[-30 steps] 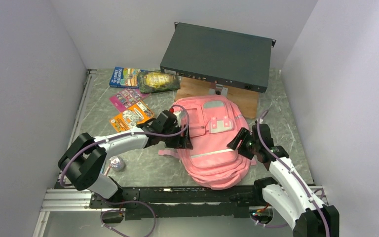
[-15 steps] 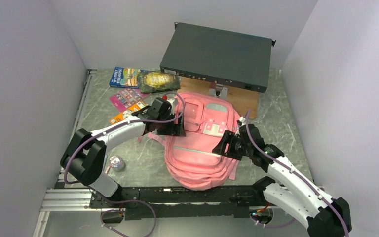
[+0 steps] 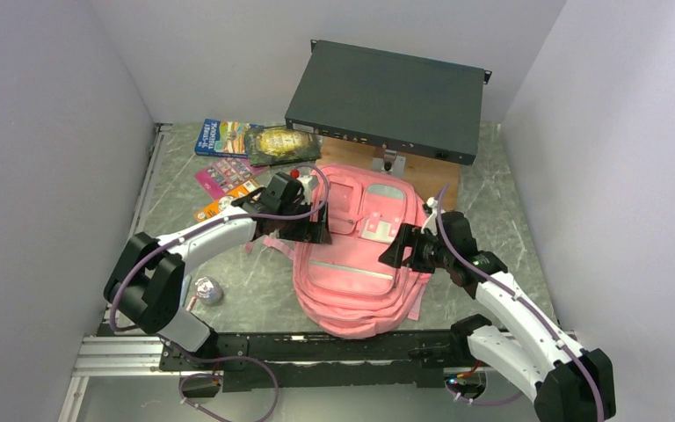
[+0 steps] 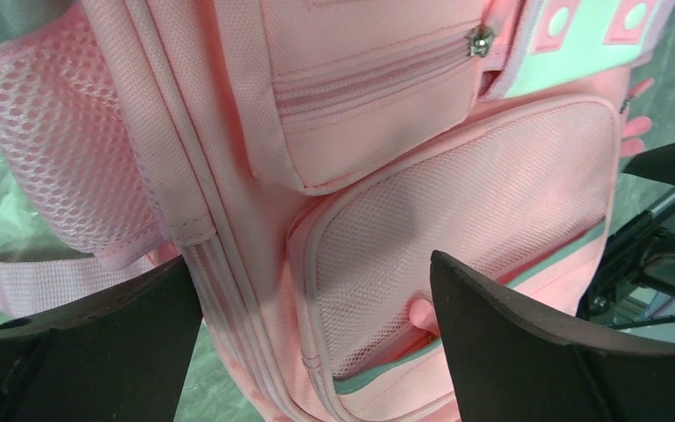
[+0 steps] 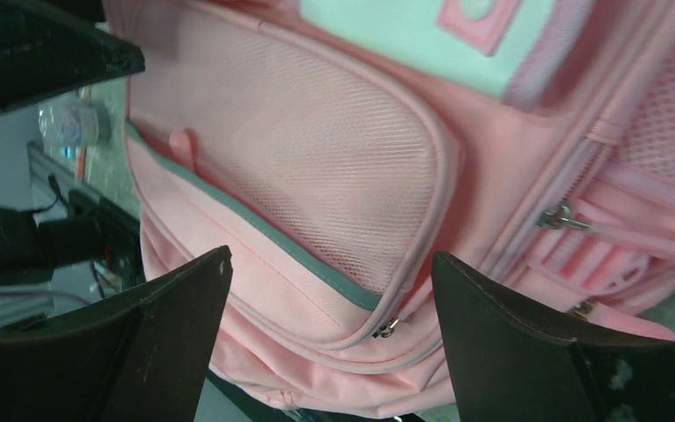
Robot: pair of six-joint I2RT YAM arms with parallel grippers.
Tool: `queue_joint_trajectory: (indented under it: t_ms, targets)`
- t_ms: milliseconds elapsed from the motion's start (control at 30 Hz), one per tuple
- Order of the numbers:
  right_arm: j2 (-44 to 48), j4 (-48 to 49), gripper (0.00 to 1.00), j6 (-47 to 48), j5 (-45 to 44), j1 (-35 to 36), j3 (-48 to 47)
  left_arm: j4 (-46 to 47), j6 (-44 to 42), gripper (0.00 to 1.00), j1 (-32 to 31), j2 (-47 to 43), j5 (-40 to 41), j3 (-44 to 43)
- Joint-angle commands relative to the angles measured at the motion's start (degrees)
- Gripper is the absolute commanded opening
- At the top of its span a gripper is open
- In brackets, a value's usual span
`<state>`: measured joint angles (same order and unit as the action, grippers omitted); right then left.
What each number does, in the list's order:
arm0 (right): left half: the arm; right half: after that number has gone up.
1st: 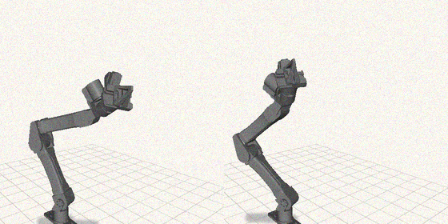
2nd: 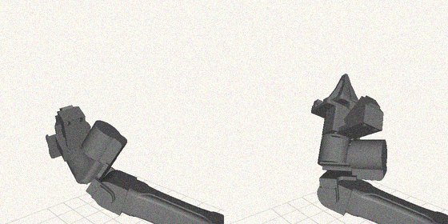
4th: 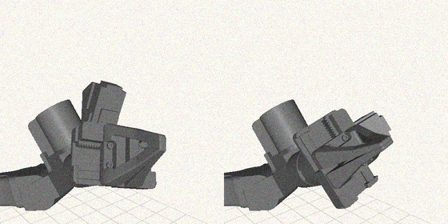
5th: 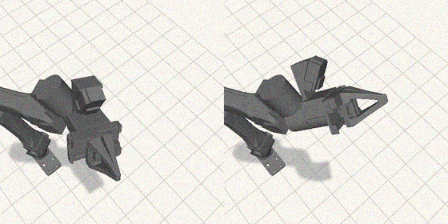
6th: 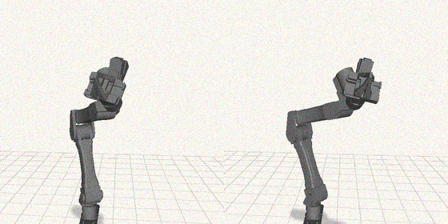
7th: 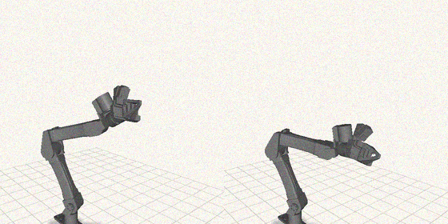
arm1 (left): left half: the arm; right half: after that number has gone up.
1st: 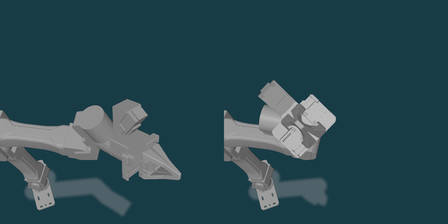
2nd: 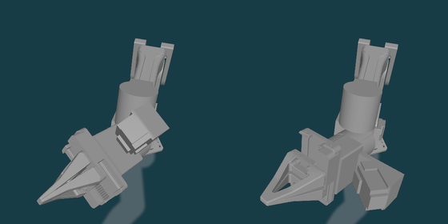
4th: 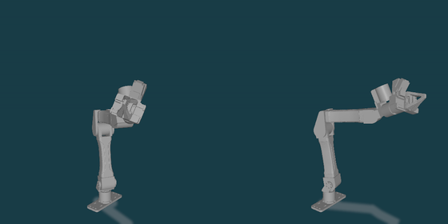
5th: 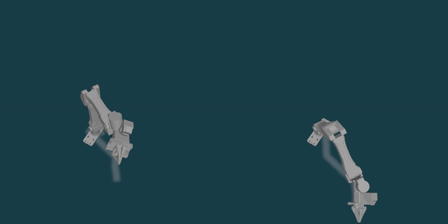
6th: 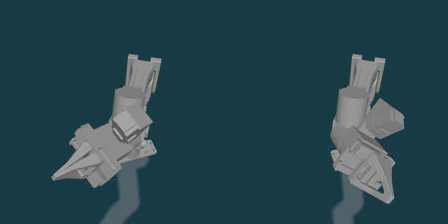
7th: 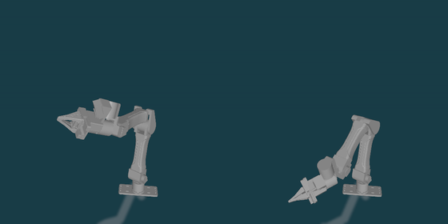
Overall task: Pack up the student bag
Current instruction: Adjust the student bag at the center of the board.
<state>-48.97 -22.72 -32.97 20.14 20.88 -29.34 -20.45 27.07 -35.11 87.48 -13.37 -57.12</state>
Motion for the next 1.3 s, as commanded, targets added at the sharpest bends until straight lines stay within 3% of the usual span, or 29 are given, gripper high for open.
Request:
queue_joint_trajectory:
  t_ms: [0, 67, 233, 433, 800, 1033, 1100, 1267]
  targets:
    - [0.3, 7.9, 0.89, 4.9, 8.5, 0.0, 1.5, 5.9, 0.6, 0.97, 0.0, -2.4, -6.9, 1.3]
    - [-0.1, 8.9, 0.95, 4.9, 7.6, 0.0, 2.2, 8.7, 2.0, 0.98, 0.0, -2.9, -7.5, 3.4]
    - [-3.5, 8.8, 0.96, 2.6, 10.2, 0.0, 3.0, 10.1, 3.8, 0.98, 0.0, -3.8, -8.5, 5.2]
    - [0.5, 0.8, 0.96, 0.4, 8.2, 0.0, 5.4, 11.9, 4.6, 0.98, 0.0, -3.5, -8.0, 6.0]
    - [8.8, -8.5, 0.9, -5.9, 6.4, 6.7, 7.4, 11.9, 5.2, 0.98, 0.0, -4.3, -7.2, 5.9]
    - [9.3, -13.2, 0.89, -6.6, 3.1, 11.1, 4.3, 13.0, 5.3, 0.98, 0.0, -4.4, -7.4, 6.4]
    - [8.3, -11.0, 0.78, -8.5, 5.0, 11.1, 3.9, 12.3, 4.8, 0.98, 0.0, -3.7, -7.6, 5.5]
    - [5.9, -1.0, 0.4, -17.0, 9.6, 11.1, 6.7, 12.0, 3.4, 0.96, 0.0, -2.7, -9.8, 3.4]
